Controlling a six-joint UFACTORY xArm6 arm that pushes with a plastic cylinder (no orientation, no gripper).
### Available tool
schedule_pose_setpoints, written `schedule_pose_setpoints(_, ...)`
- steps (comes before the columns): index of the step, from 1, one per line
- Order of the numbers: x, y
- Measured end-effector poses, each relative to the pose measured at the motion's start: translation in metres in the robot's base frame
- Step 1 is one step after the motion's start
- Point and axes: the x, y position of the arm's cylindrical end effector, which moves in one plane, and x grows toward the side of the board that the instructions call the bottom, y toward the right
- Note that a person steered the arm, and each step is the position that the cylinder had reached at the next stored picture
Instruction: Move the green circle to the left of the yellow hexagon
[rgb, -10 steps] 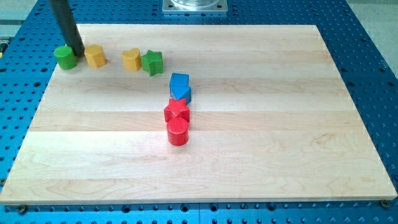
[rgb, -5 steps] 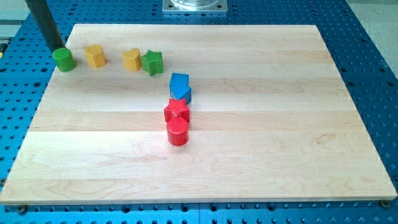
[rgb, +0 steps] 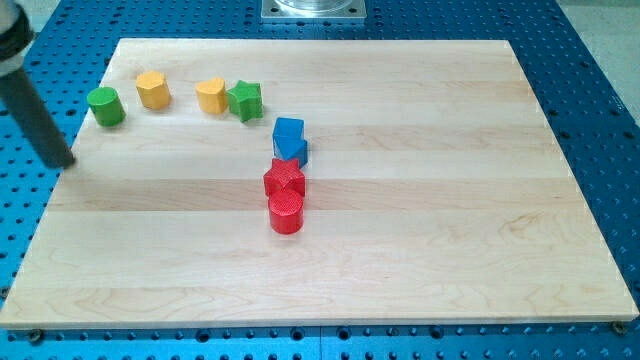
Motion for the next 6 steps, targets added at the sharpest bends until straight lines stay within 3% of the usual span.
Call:
schedule_pose_setpoints(5, -0.111, 0.023)
schedule_pose_setpoints(6, -0.109, 0.023)
